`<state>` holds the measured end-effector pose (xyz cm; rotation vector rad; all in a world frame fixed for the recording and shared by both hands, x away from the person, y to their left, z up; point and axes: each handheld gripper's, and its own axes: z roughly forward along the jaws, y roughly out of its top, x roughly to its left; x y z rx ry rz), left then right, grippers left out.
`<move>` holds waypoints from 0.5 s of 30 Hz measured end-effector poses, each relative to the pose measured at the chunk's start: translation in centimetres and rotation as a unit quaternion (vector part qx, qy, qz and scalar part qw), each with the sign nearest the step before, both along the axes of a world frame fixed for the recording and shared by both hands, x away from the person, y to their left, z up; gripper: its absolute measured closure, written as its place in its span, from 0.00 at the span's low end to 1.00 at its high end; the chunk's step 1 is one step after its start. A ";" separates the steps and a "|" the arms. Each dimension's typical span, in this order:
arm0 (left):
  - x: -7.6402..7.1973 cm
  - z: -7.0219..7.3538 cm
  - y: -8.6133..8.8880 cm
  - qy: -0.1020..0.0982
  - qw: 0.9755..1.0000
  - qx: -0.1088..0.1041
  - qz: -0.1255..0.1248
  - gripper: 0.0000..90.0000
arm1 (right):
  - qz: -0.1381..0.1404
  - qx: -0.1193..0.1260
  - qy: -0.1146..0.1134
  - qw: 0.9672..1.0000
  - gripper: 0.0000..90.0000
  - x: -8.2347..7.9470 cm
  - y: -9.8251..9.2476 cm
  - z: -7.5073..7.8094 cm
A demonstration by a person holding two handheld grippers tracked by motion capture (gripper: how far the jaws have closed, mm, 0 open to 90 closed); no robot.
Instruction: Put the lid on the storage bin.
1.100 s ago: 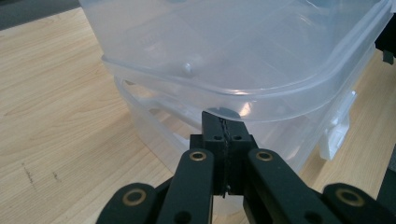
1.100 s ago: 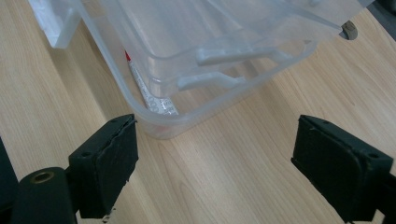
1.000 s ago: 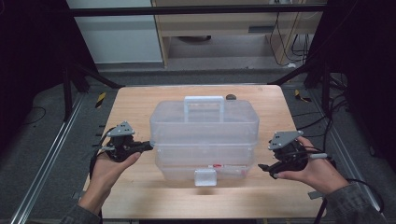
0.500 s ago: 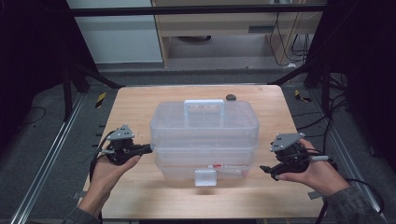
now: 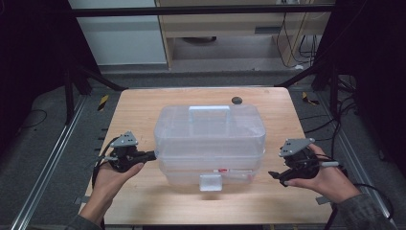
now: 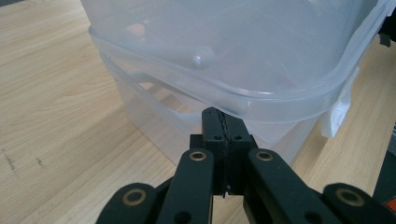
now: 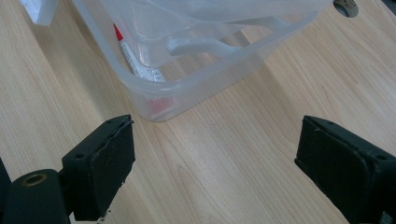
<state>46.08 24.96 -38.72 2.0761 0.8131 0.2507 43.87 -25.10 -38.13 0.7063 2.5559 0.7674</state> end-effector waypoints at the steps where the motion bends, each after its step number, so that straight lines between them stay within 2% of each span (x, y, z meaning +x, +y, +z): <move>1: 0.0 -0.1 0.0 0.000 1.000 0.000 0.000 1.00 | 0.000 0.000 0.000 1.000 0.13 0.0 0.0 -0.1; 15: -0.1 -0.8 0.2 0.004 1.000 -0.001 -0.007 1.00 | -0.003 -0.002 0.002 1.000 0.13 0.1 0.0 -0.5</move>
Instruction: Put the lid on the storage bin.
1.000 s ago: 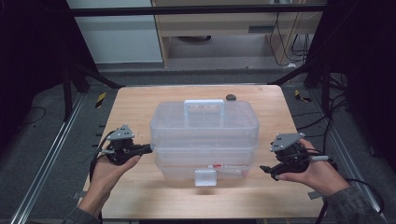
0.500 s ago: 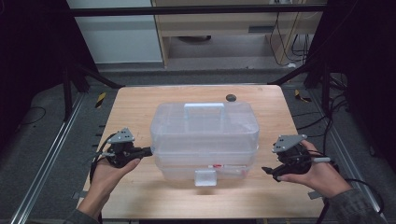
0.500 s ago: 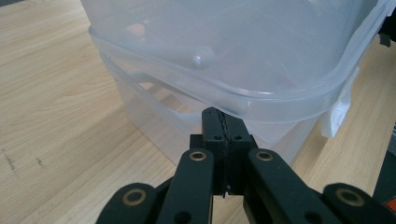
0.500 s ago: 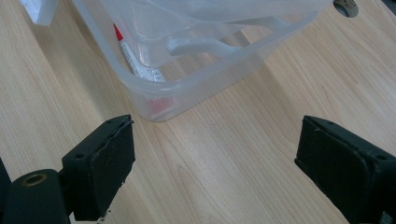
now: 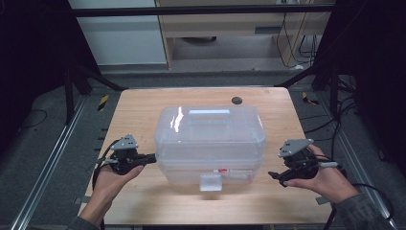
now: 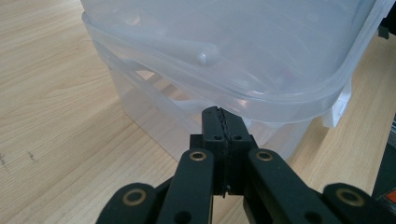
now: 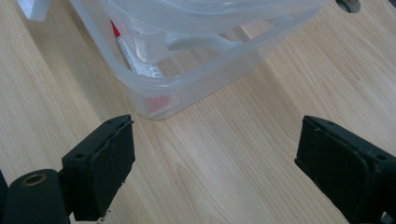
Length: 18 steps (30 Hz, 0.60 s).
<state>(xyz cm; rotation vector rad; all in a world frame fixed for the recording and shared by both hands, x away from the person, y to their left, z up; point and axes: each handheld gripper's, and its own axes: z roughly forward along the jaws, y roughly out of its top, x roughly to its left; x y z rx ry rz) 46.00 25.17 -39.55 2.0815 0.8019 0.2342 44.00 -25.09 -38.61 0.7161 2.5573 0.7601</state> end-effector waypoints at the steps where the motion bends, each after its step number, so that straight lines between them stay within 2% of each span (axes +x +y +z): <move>1: 0.0 0.0 0.0 0.000 1.000 0.000 0.000 1.00 | -0.001 0.001 0.000 1.000 0.13 0.0 0.0 0.0; 14: 0.0 -0.8 0.1 0.005 1.000 0.001 -0.005 1.00 | -0.006 0.003 0.002 1.000 0.13 0.0 -0.2 -0.5; 18: 0.0 -1.1 0.2 0.008 1.000 -0.007 -0.004 1.00 | -0.008 0.003 0.002 1.000 0.13 0.1 -0.2 -0.8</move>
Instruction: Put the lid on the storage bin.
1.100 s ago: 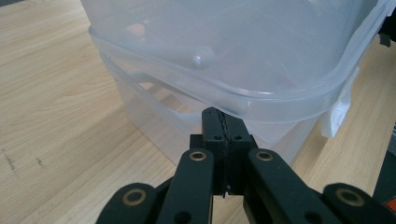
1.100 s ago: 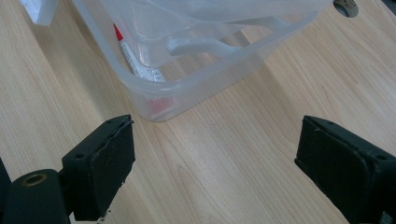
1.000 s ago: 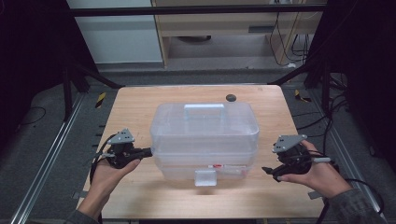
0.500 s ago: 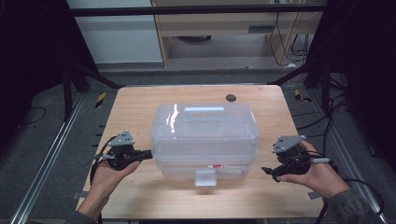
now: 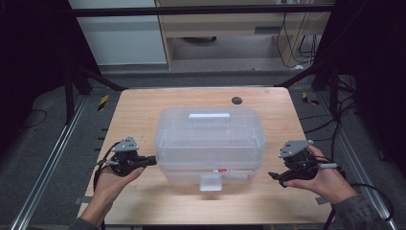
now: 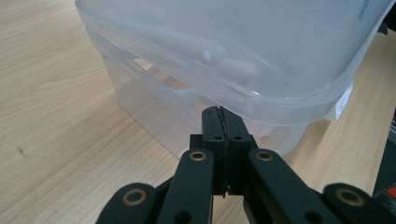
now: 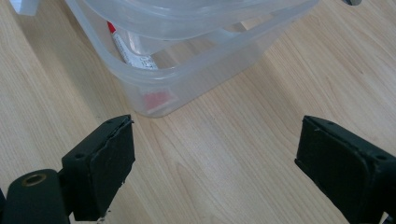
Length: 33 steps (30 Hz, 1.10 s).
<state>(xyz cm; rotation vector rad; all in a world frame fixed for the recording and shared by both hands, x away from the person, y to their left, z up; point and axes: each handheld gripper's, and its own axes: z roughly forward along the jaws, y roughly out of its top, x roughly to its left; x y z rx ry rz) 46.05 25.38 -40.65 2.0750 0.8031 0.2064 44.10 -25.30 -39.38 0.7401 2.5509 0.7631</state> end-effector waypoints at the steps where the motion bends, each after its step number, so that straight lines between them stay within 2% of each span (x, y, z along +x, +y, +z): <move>1: 0.0 -0.1 0.0 0.001 1.000 -0.003 0.001 1.00 | -0.001 -0.002 0.000 1.000 0.13 0.0 0.0 -0.1; 11: 0.1 -0.3 0.0 0.005 1.000 0.005 -0.004 1.00 | 0.000 -0.001 0.000 1.000 0.13 0.2 0.2 -0.4; 15: 0.1 -0.5 -0.1 0.005 1.000 0.020 -0.008 1.00 | -0.002 -0.006 -0.002 1.000 0.13 0.3 0.2 -0.6; 17: 0.2 -0.5 0.0 0.005 1.000 0.029 0.000 1.00 | -0.006 -0.004 -0.002 1.000 0.12 0.3 0.2 -0.6; 19: 0.4 -0.3 0.6 0.002 0.999 0.022 0.024 1.00 | -0.007 -0.005 -0.005 1.000 0.12 0.4 0.1 -0.7; 20: 0.8 0.4 1.4 -0.011 0.998 0.032 0.053 1.00 | -0.014 -0.004 -0.009 1.000 0.12 0.5 -0.1 -0.7; 21: 0.8 0.4 1.4 -0.011 0.998 0.032 0.053 1.00 | -0.014 -0.004 -0.009 1.000 0.12 0.5 -0.1 -0.7; 23: 1.2 0.9 2.0 -0.029 0.995 0.053 0.074 1.00 | -0.022 -0.004 -0.012 1.000 0.11 0.6 -0.3 -0.7; 25: 1.8 1.2 2.7 -0.033 0.995 0.051 0.085 1.00 | -0.035 -0.005 -0.018 0.999 0.11 0.9 -0.7 -0.8; 28: 2.8 1.2 3.5 -0.048 0.990 0.072 0.111 1.00 | -0.056 -0.003 -0.021 0.998 0.11 1.5 -1.2 -1.2; 30: 3.5 0.9 3.9 -0.049 0.988 0.077 0.123 1.00 | -0.077 0.001 -0.022 0.997 0.11 2.2 -1.8 -1.6; 32: 4.4 0.2 4.3 -0.040 0.987 0.074 0.134 1.00 | -0.096 0.004 -0.024 0.995 0.11 2.8 -2.1 -1.9; 33: 4.8 -0.1 4.5 -0.036 0.987 0.077 0.139 1.00 | -0.118 0.006 -0.027 0.993 0.12 3.5 -2.4 -2.2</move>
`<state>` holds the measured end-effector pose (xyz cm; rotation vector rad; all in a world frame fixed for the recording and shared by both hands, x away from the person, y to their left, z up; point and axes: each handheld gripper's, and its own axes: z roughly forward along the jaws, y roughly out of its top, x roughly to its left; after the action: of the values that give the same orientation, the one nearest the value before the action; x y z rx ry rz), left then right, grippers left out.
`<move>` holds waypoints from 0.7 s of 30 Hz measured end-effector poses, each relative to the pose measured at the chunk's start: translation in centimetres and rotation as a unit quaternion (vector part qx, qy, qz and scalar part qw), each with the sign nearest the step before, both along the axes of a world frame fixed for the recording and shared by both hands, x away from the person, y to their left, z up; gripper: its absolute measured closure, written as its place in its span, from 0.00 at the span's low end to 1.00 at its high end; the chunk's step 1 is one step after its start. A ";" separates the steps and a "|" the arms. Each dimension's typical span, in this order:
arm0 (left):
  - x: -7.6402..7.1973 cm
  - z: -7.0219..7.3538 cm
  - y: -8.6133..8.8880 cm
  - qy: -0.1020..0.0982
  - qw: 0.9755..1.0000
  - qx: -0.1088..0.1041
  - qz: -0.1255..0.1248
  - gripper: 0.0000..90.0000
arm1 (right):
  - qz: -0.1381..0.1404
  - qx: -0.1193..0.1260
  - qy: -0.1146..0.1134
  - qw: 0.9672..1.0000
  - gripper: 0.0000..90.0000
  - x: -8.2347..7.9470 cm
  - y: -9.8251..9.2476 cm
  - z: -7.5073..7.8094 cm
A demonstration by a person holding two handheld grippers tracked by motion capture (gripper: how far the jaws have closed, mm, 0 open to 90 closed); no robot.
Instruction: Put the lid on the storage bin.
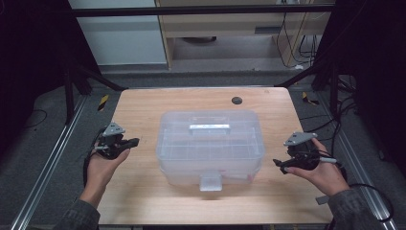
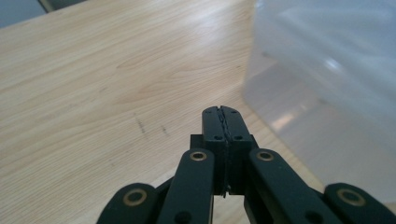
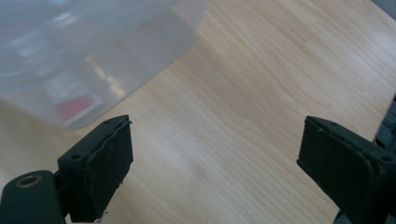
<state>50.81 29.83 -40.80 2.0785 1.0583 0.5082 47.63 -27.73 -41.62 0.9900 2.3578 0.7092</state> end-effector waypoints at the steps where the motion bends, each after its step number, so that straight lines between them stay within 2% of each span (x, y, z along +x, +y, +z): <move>1: 0.5 -0.5 0.1 0.005 1.000 0.003 0.004 1.00 | 0.000 0.000 0.000 1.000 0.12 0.0 0.0 0.0; 4: 1.3 -1.4 0.0 0.006 1.000 0.006 0.009 1.00 | -0.035 0.013 -0.006 0.999 0.13 1.2 -0.4 -0.8; 5: 1.6 -1.8 -0.1 0.003 1.000 0.009 0.014 0.97 | -0.045 0.018 -0.009 0.999 0.13 1.6 -0.5 -1.0; 7: 2.2 -2.6 -0.3 0.005 1.000 0.011 0.026 0.63 | -0.067 0.031 -0.010 0.997 0.13 2.4 -0.7 -1.6; 8: 2.4 -3.1 -0.3 0.003 0.999 0.010 0.032 0.51 | -0.075 0.036 -0.013 0.996 0.13 2.7 -0.8 -1.9; 9: 2.6 -3.5 -0.4 0.002 0.999 0.008 0.034 0.41 | -0.084 0.046 -0.013 0.995 0.13 3.1 -0.9 -2.2; 11: 3.0 -4.4 -0.5 0.013 0.999 0.007 0.039 0.27 | -0.100 0.058 -0.014 0.993 0.12 3.7 -1.0 -2.8; 12: 3.2 -4.9 -0.5 0.019 0.999 0.006 0.044 0.23 | -0.110 0.067 -0.012 0.992 0.12 3.9 -1.1 -3.1; 13: 3.3 -5.5 -0.5 0.026 0.998 0.007 0.050 0.19 | -0.126 0.081 -0.011 0.989 0.12 4.4 -1.4 -3.9; 18: 3.6 -6.3 -0.4 0.036 0.997 0.013 0.065 0.12 | -0.142 0.089 -0.003 0.986 0.12 5.0 -1.7 -5.0; 21: 3.7 -6.8 -0.5 0.046 0.997 0.022 0.061 0.10 | -0.151 0.092 -0.002 0.984 0.12 5.3 -1.8 -5.6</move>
<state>54.56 29.37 -47.62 2.1021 1.2440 0.5040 52.97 -29.52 -47.24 1.3880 2.1007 0.8144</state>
